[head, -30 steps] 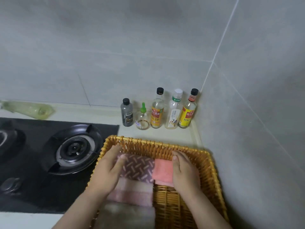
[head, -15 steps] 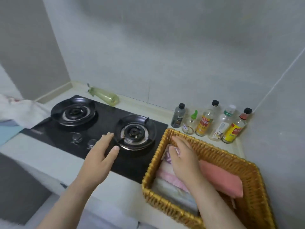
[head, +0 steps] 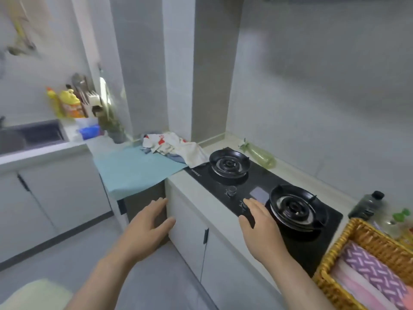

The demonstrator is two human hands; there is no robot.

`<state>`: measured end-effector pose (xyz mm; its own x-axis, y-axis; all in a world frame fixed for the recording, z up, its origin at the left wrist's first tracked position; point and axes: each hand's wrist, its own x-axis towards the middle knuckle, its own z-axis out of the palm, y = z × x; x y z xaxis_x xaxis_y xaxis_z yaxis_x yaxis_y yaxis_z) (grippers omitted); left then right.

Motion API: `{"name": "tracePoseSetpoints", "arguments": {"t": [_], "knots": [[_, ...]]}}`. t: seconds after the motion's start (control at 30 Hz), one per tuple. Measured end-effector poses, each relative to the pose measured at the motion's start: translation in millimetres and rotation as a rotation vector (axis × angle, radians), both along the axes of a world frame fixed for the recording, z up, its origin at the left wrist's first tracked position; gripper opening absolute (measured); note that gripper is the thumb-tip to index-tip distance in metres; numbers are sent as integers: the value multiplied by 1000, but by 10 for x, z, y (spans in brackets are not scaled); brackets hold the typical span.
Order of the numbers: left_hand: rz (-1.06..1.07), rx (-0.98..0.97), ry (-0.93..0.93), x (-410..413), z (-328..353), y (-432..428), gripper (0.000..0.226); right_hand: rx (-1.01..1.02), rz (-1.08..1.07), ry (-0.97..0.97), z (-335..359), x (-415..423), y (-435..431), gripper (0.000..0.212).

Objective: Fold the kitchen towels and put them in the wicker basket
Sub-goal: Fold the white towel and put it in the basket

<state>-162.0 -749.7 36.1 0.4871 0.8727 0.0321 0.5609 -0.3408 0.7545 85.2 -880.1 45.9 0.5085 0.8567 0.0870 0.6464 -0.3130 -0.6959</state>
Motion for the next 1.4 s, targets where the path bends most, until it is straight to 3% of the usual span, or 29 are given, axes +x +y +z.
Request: {"name": "tracePoseSetpoints", "arguments": {"t": [0.2, 0.47, 0.9, 1.13, 1.4], "knots": [[121, -11, -2, -550, -25, 76, 62, -13, 176, -40, 28, -563, 413, 51], [219, -58, -8, -729, -147, 443, 60, -41, 280, -31, -44, -676, 1057, 51], [231, -109, 53, -160, -454, 1828, 53, -107, 280, 49, -461, -92, 2458, 51], [243, -141, 51, 45, -519, 2614, 35, -149, 270, 87, -638, 218, 3220, 51], [273, -126, 3, 103, -556, 3342, 38, -155, 314, 114, -668, 189, 4116, 51]]}}
